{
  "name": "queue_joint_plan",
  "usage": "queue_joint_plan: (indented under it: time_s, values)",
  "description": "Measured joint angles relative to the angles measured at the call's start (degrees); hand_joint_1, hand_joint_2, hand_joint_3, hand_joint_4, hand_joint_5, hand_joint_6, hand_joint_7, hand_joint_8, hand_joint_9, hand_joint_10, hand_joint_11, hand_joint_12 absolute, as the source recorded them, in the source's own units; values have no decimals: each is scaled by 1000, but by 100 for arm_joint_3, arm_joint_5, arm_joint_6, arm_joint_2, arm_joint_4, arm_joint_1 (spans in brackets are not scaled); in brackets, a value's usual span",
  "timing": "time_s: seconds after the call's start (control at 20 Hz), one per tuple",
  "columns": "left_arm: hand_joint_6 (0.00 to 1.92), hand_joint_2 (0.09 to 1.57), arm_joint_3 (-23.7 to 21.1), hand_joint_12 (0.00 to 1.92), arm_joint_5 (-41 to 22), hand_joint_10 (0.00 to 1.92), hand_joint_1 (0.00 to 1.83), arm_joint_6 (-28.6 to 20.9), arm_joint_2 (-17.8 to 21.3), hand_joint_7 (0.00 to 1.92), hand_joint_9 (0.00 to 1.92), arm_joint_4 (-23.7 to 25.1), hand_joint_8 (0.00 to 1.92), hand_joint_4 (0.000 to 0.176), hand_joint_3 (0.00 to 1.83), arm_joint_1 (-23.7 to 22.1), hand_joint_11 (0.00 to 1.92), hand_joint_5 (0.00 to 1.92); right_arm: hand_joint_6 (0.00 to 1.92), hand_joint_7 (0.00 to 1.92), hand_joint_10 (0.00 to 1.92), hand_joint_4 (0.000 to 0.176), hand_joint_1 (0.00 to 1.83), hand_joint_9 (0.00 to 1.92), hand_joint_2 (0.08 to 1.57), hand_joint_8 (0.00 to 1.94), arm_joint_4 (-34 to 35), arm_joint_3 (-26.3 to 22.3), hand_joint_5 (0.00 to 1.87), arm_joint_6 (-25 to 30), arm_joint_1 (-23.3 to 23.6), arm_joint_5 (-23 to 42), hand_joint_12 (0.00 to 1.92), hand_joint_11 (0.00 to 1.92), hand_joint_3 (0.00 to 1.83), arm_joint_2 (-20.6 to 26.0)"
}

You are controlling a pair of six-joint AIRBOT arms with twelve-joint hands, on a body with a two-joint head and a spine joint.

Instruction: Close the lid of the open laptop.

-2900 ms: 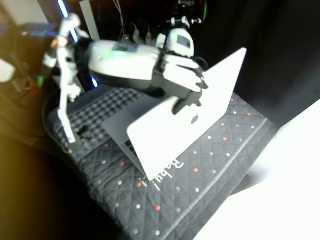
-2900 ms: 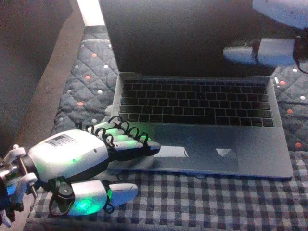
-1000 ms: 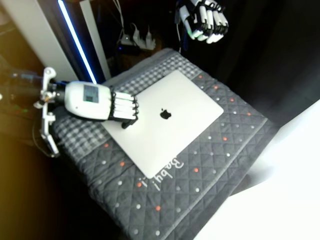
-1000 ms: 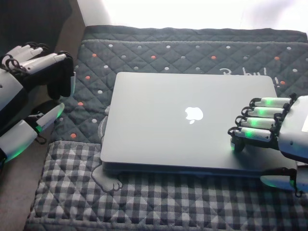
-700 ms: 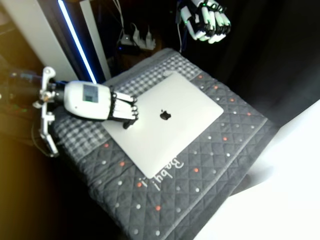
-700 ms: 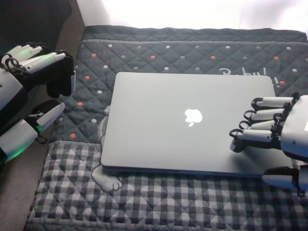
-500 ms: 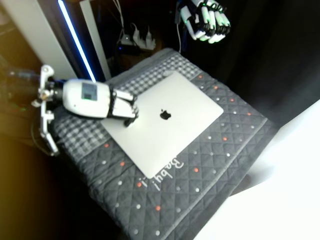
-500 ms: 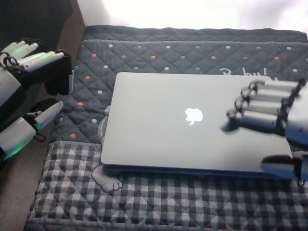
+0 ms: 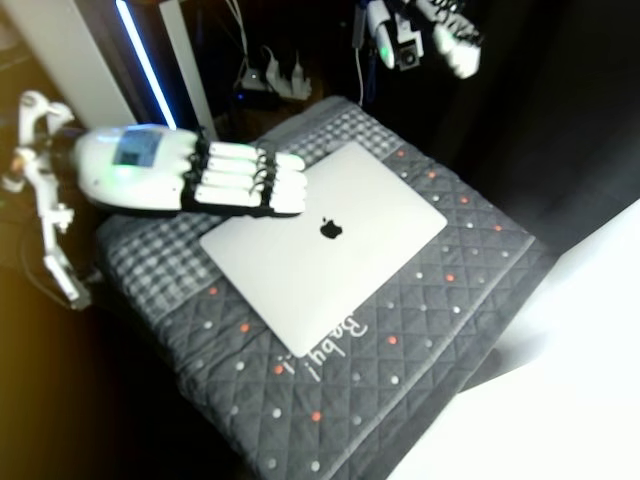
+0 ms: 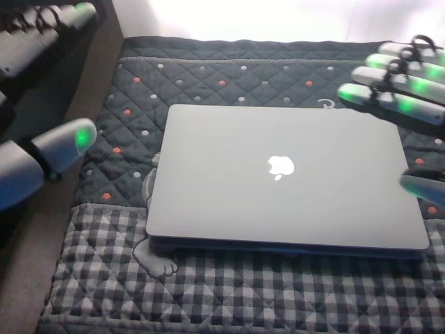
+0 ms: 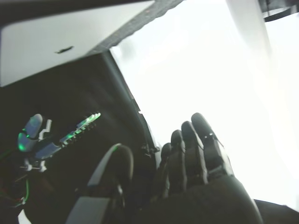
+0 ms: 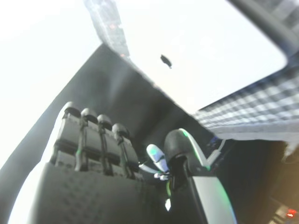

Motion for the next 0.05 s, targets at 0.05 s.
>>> queue_joint_plan:
  time_s: [0.05]
  values:
    - [0, 1289, 0, 0, -37, 0, 125, 0, 20, 0, 0, -46, 0, 83, 0, 0, 0, 0, 0, 0, 0, 0, 59, 0, 1453, 0, 138, -13, 0, -7, -116, 120, 0, 0, 7, 42]
